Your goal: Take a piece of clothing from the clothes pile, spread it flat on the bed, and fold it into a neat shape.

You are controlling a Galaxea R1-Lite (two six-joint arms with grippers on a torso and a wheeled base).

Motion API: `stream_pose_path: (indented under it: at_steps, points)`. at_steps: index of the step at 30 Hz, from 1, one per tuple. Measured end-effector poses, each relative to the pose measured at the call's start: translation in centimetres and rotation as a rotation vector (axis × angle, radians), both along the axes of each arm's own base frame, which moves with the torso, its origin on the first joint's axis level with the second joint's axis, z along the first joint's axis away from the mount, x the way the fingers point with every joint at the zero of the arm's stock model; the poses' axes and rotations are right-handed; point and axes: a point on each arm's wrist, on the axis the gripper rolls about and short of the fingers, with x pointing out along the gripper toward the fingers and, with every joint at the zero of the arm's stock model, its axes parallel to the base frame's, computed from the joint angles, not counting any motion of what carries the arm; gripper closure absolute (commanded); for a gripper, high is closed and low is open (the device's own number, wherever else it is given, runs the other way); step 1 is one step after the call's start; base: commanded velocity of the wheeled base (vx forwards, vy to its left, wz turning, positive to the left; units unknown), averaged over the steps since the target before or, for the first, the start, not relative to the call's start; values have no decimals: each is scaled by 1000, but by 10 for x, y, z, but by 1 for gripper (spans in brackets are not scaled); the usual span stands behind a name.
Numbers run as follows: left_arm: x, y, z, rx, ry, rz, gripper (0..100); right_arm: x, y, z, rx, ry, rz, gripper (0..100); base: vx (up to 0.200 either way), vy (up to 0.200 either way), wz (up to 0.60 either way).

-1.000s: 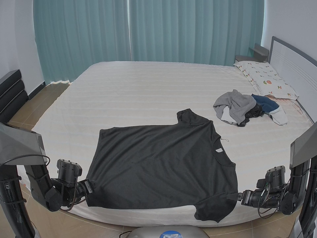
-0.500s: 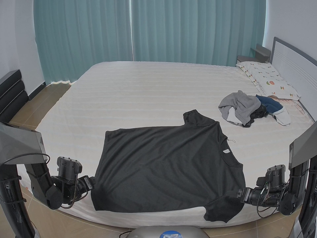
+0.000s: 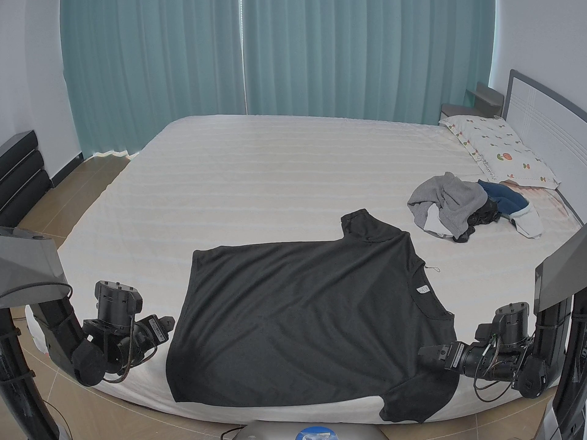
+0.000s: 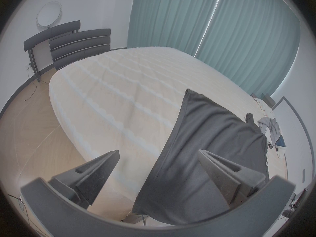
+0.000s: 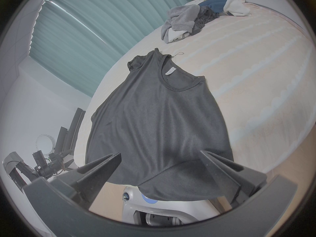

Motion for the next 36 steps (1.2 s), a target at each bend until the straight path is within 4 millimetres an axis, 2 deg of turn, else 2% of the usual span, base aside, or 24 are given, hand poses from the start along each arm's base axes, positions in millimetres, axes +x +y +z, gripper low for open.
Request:
stream_pose_path:
  at_steps: [5, 9, 17, 22, 27, 31, 36]
  points:
    - [-6, 1, 17, 0, -3, -5, 0, 0, 0, 0, 0, 0, 0, 0, 0, 0, 0]
    - [-3, 1, 33, 4, -25, -19, 0, 0, 1, 0, 0, 0, 5, 0, 0, 0, 0]
    - [26, -6, 67, 9, -35, -67, 0, -1, 3, 0, 2, 2, 10, 0, 0, 0, 0]
    - [46, -11, 81, -23, -77, -97, 0, -1, 3, 0, 2, 3, 12, 0, 0, 0, 0]
    - [64, -14, 81, -78, -97, -58, 0, -1, 3, 0, 2, 4, 12, 0, 200, 0, 0]
    - [80, -14, 70, -80, -76, -49, 0, -1, 3, -1, 1, 6, 14, 0, 200, 0, 0]
    - [102, -16, 56, -78, -55, -41, 0, -1, 3, -1, 1, 6, 15, 0, 0, 0, 0]
